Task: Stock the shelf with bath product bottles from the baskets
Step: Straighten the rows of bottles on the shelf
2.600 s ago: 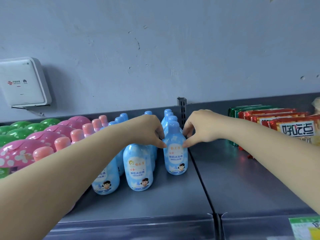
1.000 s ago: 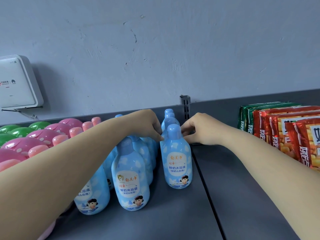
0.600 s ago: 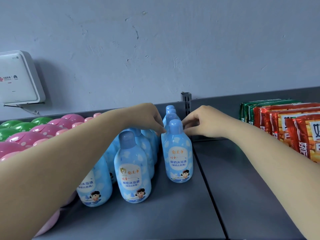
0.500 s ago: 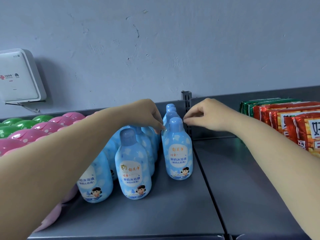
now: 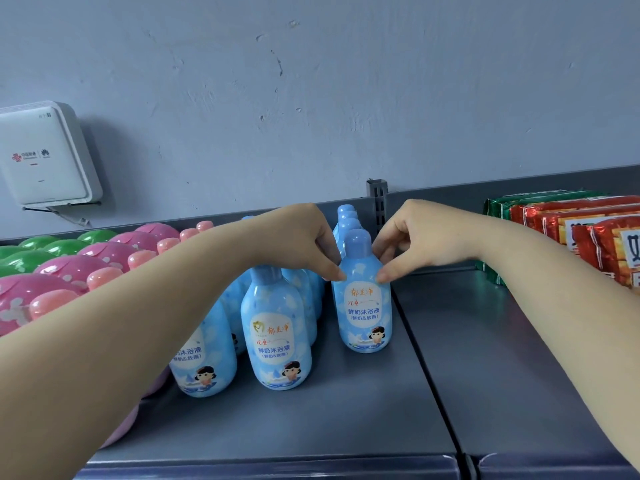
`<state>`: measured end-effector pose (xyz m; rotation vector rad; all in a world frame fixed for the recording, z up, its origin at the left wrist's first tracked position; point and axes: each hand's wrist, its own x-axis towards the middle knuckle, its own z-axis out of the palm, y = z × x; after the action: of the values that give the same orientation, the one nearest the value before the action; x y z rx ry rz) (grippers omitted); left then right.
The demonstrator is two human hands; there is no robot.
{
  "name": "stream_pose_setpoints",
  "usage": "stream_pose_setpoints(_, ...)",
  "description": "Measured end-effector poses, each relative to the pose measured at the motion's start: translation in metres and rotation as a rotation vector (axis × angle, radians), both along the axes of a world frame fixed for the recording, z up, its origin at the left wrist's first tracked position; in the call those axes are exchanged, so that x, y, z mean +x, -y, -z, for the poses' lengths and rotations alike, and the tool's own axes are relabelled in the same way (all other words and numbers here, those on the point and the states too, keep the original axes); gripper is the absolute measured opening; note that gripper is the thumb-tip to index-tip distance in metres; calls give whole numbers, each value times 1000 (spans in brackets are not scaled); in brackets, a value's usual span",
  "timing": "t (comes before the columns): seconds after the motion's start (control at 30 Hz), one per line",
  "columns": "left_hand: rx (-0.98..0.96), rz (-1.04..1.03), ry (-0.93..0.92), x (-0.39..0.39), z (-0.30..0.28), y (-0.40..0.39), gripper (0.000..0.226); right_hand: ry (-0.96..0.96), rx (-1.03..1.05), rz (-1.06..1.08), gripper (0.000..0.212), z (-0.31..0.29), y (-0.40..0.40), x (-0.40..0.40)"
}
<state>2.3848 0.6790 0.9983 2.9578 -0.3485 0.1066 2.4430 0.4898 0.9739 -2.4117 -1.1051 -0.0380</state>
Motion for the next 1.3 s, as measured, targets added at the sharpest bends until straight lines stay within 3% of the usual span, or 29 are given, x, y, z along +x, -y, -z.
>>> stream_pose_setpoints(0.1, -22, 4, -8, 0, 1, -2, 16, -3, 17, -8, 25, 1, -1, -1)
stream_pose_setpoints(0.53, -22, -31, 13, 2, 2, -2, 30, -4, 30, -24, 29, 1, -6, -9)
stream_pose_setpoints(1.3, 8, -18, 14, 1, 3, -2, 35, 0, 2, 0, 30, 0, -5, -9)
